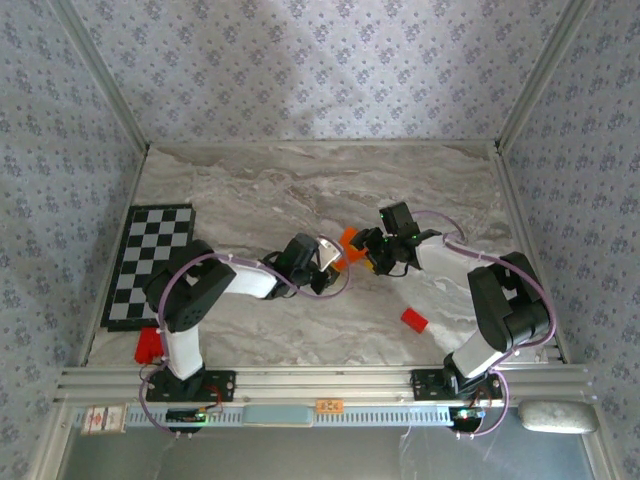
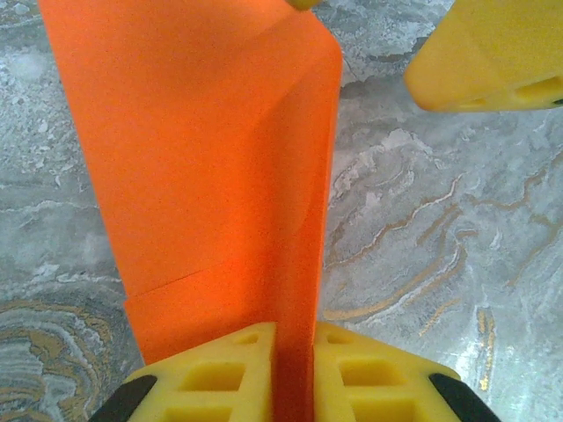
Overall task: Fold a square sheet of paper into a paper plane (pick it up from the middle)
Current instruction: Fold the wing for the fifth time at the center of the table.
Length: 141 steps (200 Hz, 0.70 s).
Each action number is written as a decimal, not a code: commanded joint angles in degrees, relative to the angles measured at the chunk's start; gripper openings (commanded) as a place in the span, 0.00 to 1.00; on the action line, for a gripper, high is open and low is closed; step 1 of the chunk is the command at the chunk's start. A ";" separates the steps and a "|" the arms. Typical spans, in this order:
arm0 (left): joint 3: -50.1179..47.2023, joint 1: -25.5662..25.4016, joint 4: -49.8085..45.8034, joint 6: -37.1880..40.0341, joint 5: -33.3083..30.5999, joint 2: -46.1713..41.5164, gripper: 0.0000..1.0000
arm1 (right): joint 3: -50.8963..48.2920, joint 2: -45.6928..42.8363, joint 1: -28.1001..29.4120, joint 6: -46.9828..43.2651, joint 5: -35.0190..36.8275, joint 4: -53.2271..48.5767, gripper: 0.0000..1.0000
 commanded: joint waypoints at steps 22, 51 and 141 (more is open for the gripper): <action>-0.68 0.27 0.52 -1.16 0.78 0.33 0.15 | 0.65 1.57 0.09 -1.24 -1.37 -1.36 0.62; -0.73 0.45 0.81 -0.89 1.02 -0.26 0.14 | 1.86 3.33 0.60 -1.43 -2.11 -1.89 0.63; -1.56 0.21 1.71 2.62 -0.81 -2.97 0.14 | 6.85 9.56 2.26 -0.94 -2.70 -5.33 0.60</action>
